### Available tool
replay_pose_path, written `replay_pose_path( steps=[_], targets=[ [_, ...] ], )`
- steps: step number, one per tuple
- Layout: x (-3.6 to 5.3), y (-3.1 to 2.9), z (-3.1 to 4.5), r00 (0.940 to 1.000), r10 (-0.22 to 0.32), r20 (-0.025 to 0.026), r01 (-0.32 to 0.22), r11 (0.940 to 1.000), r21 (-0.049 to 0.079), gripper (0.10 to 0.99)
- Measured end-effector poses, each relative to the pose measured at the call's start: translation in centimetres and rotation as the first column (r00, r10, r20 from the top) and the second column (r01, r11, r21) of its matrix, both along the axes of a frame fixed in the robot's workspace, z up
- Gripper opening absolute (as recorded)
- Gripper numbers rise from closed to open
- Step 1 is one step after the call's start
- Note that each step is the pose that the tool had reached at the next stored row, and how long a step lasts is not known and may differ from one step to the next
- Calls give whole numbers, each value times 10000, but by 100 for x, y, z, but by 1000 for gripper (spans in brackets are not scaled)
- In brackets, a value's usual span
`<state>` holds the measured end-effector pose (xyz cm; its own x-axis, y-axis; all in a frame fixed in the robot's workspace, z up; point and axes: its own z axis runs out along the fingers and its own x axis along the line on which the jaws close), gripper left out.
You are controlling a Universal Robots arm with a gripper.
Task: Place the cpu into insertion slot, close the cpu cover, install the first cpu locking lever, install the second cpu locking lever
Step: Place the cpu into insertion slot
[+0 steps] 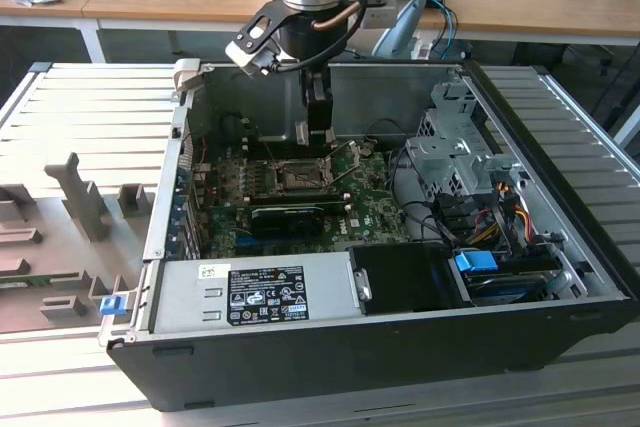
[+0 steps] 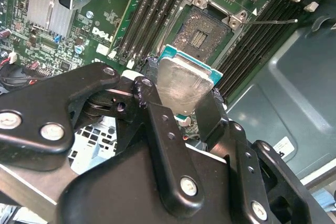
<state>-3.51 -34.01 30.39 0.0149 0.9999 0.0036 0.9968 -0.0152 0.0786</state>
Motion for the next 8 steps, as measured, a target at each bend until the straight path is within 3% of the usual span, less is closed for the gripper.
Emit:
replay_pose_path(
  steps=[8],
  targets=[
    [0,0,-25,10000,0,0,0,10000,0,529]
  ],
)
